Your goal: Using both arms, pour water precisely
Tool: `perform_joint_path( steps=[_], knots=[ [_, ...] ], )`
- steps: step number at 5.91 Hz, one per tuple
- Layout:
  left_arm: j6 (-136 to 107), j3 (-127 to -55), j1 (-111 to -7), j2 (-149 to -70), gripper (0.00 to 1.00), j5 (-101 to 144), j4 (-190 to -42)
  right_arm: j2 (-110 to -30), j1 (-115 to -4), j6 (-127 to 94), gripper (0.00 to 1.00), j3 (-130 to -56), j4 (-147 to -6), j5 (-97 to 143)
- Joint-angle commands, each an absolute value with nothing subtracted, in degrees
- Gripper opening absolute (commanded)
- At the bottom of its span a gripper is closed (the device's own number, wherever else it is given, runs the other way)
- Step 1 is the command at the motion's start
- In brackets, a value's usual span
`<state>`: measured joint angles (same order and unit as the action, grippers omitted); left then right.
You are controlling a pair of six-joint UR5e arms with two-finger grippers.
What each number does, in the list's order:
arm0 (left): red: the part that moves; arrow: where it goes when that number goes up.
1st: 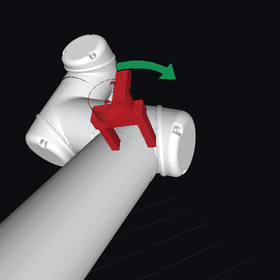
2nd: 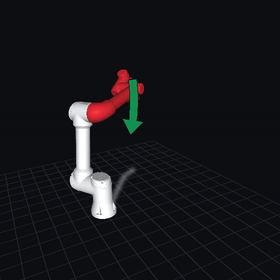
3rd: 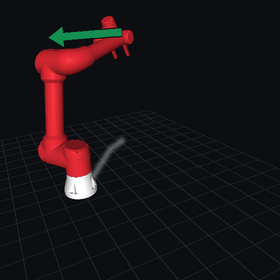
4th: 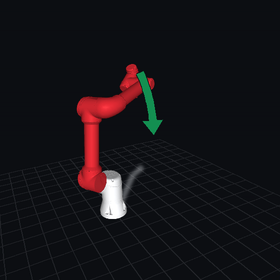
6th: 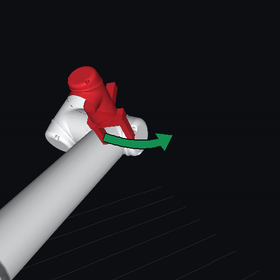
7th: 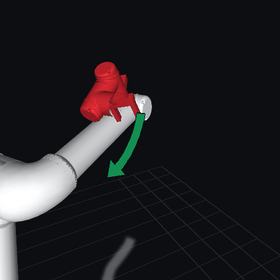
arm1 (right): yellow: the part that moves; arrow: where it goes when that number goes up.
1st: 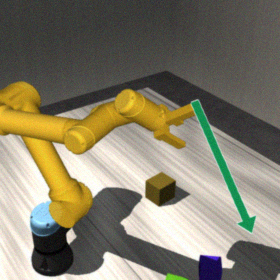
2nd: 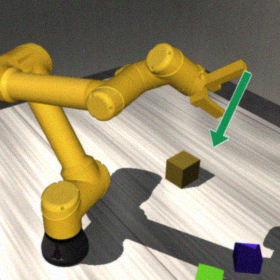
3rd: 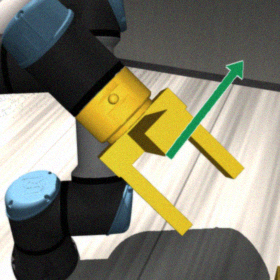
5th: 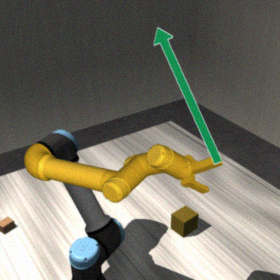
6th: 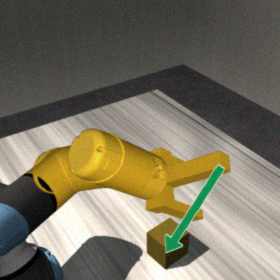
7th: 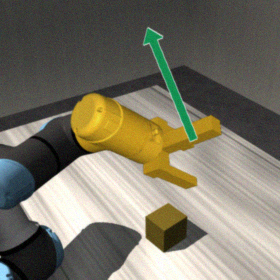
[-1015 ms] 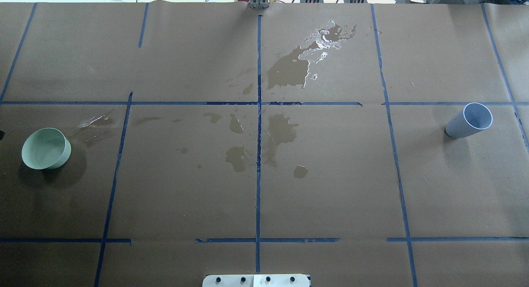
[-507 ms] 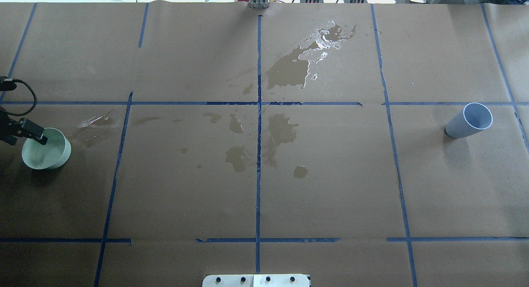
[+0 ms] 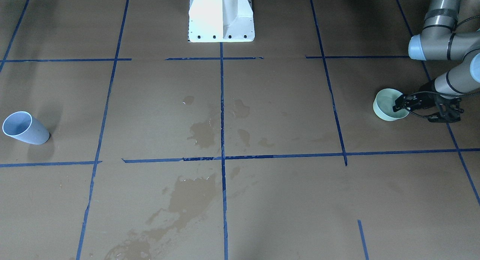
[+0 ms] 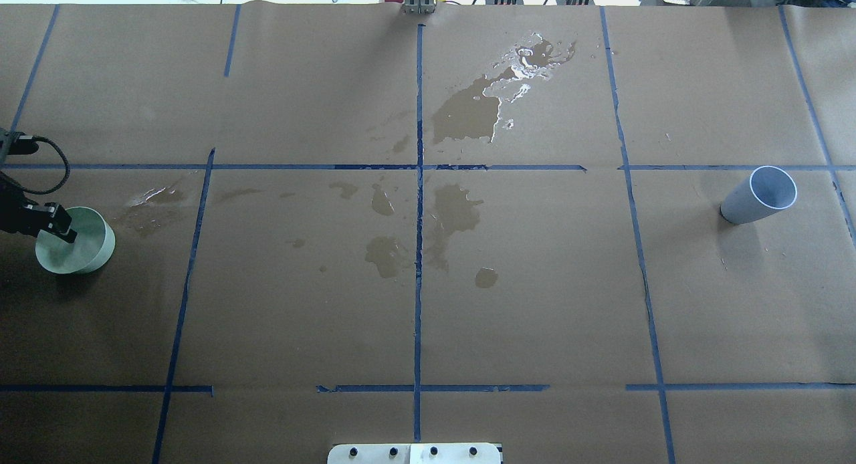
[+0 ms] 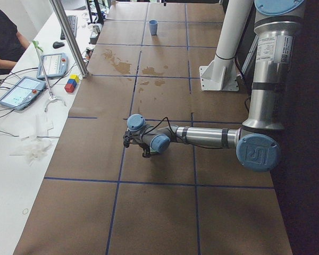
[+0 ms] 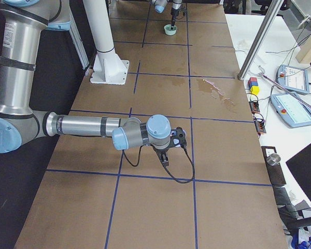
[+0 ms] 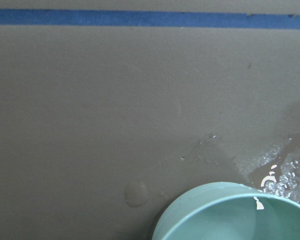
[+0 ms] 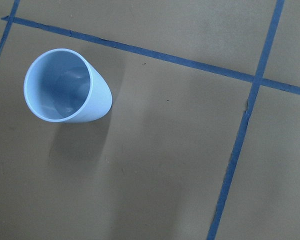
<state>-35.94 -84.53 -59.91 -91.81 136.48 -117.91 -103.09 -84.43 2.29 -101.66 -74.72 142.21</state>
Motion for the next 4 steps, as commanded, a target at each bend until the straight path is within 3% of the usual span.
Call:
perform_joint_path(
  steps=[1,4],
  knots=[
    [-36.21,-86.12,-59.41,-92.28,0.00,136.93,-117.95,-103.10,-84.38,2.29,1.00,-101.60,-74.71,142.21],
    [-43.91,-89.55,-56.45,-100.95,0.00,137.11,-117.42,-103.10,-84.38,2.28,1.00,-101.60,-74.71,142.21]
  ],
)
